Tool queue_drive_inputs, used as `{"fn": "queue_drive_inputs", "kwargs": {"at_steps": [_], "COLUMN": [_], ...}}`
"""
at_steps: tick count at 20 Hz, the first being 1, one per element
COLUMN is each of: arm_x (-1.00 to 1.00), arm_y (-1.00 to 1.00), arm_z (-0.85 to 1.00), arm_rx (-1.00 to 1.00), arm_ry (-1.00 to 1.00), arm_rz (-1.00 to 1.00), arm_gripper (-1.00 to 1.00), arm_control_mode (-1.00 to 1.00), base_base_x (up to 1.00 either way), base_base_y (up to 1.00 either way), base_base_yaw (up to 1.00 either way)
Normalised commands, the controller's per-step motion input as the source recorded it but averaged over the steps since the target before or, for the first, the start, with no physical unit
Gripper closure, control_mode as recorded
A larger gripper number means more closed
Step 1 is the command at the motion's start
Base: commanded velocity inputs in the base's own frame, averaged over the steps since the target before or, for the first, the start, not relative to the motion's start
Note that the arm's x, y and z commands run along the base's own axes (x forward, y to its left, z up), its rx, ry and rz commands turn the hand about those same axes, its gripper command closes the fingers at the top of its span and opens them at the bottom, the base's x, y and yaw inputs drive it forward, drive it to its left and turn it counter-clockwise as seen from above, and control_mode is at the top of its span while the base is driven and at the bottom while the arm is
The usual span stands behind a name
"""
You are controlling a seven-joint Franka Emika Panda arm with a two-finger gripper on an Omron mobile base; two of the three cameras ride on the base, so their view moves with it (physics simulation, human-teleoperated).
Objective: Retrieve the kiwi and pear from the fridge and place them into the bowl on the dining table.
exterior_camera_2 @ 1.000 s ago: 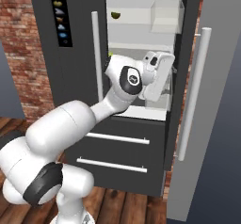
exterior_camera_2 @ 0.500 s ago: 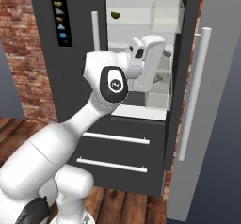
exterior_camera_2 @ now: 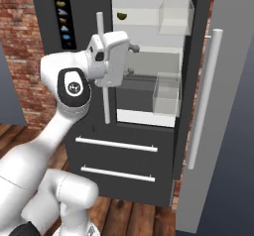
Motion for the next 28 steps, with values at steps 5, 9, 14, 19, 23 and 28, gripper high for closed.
{"fn": "queue_drive_inputs", "kwargs": {"at_steps": [5, 9, 14, 19, 23, 28], "arm_x": [-0.43, -0.44, -0.34, -0.21, 0.0, 0.0], "arm_y": [0.73, 0.5, 0.45, 0.4, 0.44, 0.45], "arm_z": [0.0, -0.08, -0.14, -0.49, -0.64, -0.23], "arm_rx": [0.31, 0.49, 0.57, 0.57, 0.53, 0.42], "arm_ry": [-0.13, -0.09, -0.01, -0.01, -0.18, -0.14], "arm_rz": [0.04, 0.08, 0.16, 0.28, 0.23, 0.18], "arm_gripper": [-1.0, -1.0, -1.0, -1.0, -1.0, -1.0], "arm_control_mode": [-1.0, -1.0, -1.0, -1.0, -1.0, -1.0], "base_base_x": [0.0, 0.0, 0.0, 0.0, 0.0, 0.0], "base_base_y": [0.0, 0.0, 0.0, 0.0, 0.0, 0.0], "base_base_yaw": [0.0, 0.0, 0.0, 0.0, 0.0, 0.0]}}
